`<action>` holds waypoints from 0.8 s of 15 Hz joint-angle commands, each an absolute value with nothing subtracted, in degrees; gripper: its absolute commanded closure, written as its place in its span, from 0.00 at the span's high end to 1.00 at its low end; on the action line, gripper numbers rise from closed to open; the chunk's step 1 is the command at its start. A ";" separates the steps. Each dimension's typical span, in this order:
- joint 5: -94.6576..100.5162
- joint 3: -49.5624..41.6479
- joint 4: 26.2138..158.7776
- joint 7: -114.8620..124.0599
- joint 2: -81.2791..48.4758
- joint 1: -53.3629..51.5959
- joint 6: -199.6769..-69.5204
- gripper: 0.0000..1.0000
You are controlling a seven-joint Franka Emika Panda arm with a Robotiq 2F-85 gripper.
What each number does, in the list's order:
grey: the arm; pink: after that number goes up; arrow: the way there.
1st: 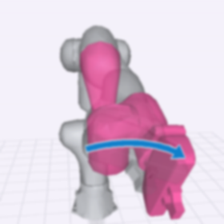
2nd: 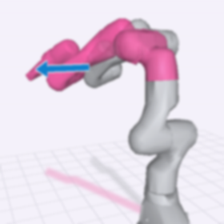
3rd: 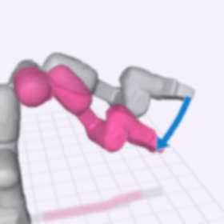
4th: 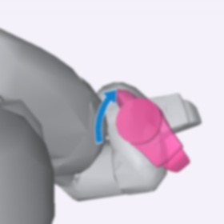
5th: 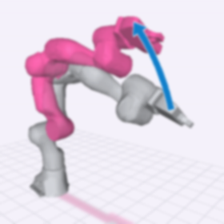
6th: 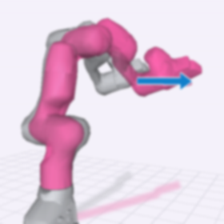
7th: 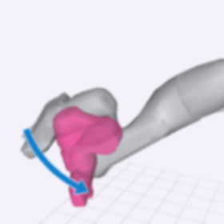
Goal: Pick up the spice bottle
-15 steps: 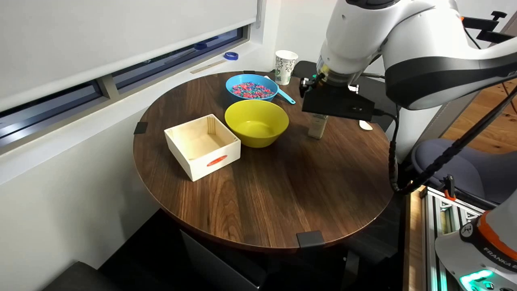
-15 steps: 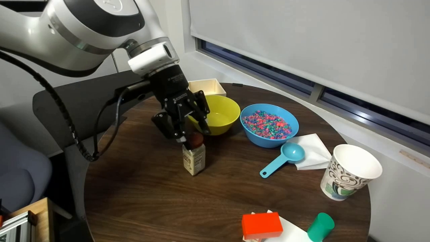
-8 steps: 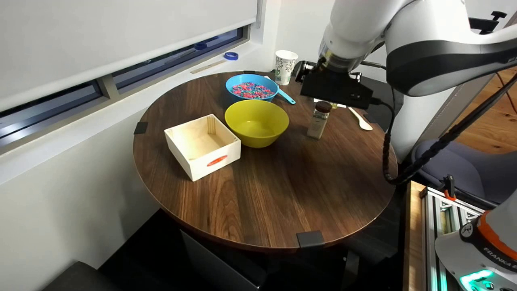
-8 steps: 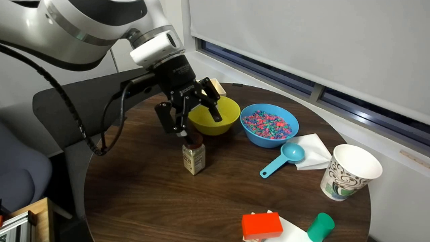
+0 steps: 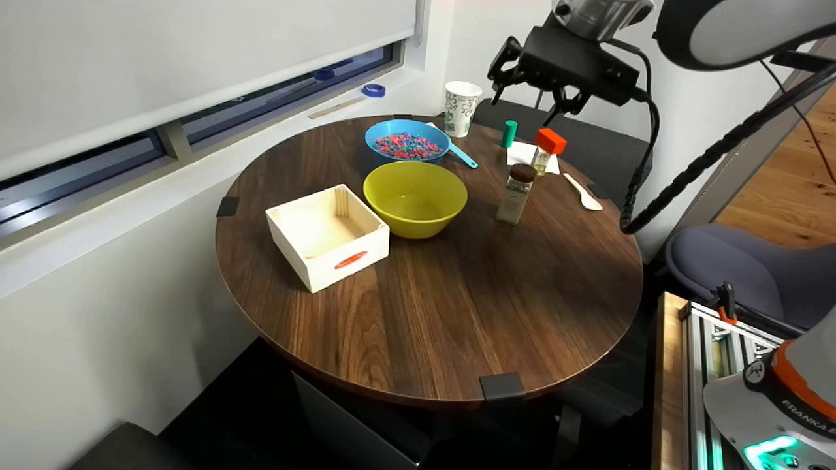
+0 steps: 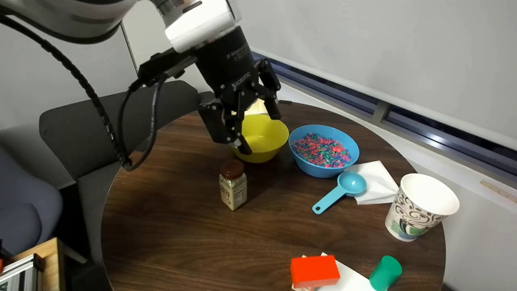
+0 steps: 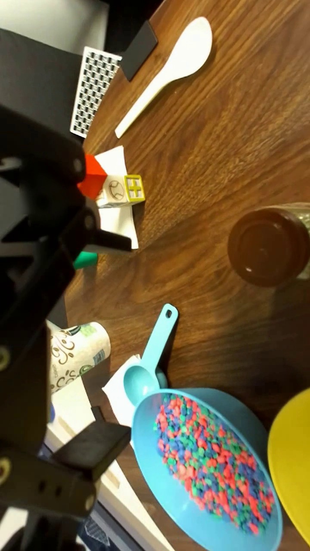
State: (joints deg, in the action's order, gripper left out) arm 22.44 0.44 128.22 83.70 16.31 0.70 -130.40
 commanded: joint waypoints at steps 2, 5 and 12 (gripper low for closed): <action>2.54 -3.24 127.64 67.21 19.36 0.20 -127.02 1.00; -6.98 -4.21 125.70 60.17 19.45 1.02 -119.39 1.00; -7.88 -2.57 124.37 57.95 19.28 4.22 -113.01 1.00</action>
